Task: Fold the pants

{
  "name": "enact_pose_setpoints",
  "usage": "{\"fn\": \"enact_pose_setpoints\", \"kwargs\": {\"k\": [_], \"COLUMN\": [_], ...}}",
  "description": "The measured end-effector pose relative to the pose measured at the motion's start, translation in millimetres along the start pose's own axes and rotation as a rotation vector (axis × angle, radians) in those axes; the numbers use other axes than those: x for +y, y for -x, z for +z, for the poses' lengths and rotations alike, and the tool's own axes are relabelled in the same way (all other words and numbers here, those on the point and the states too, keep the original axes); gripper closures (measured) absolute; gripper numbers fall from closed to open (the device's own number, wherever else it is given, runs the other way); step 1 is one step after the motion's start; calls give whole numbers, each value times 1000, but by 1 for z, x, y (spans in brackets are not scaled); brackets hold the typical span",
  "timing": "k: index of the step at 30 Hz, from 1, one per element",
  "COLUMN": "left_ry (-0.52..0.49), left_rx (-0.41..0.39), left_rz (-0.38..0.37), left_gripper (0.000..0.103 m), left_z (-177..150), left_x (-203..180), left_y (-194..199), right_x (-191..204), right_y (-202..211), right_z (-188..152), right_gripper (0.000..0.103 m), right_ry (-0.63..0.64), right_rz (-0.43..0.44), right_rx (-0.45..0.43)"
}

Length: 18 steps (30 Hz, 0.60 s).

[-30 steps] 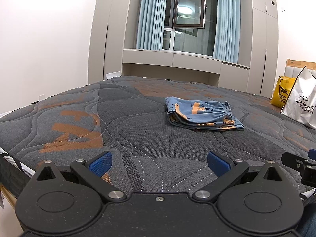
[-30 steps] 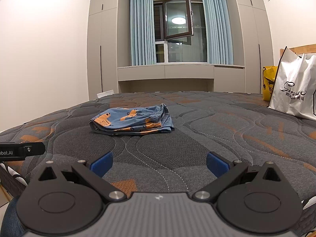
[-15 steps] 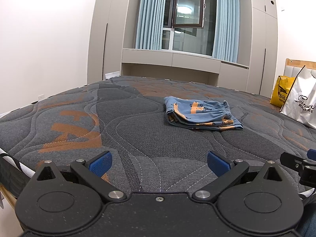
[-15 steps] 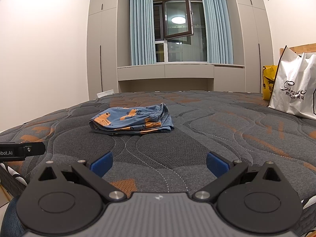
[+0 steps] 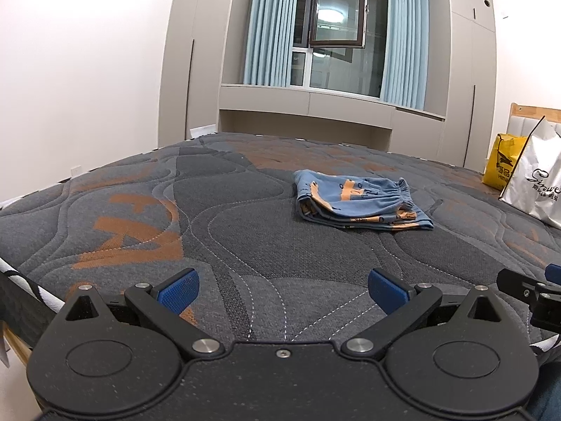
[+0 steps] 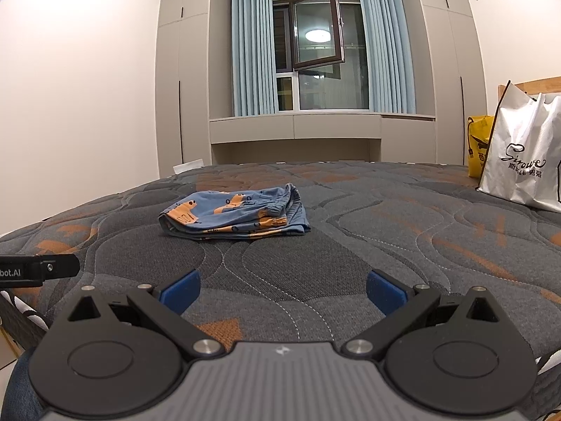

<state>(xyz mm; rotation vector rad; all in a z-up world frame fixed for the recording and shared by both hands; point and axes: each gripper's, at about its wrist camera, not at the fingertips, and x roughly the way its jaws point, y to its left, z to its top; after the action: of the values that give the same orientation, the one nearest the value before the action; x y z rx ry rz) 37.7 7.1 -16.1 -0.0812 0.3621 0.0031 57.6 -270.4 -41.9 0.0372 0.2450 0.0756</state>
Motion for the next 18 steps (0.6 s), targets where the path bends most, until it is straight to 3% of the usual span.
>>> {"fn": "enact_pose_setpoints", "kwargs": {"k": [4, 18], "left_ry": [-7, -29], "left_rx": [2, 10], "left_rz": [58, 52], "left_gripper": [1, 1], "left_z": [2, 4], "left_x": [-3, -6], "left_y": [4, 6], "right_x": [1, -1], "right_y": [0, 0], "right_z": [2, 3], "right_gripper": [0, 0], "right_ry": [7, 9], "right_rz": [6, 5], "right_rx": [-6, -11]}}
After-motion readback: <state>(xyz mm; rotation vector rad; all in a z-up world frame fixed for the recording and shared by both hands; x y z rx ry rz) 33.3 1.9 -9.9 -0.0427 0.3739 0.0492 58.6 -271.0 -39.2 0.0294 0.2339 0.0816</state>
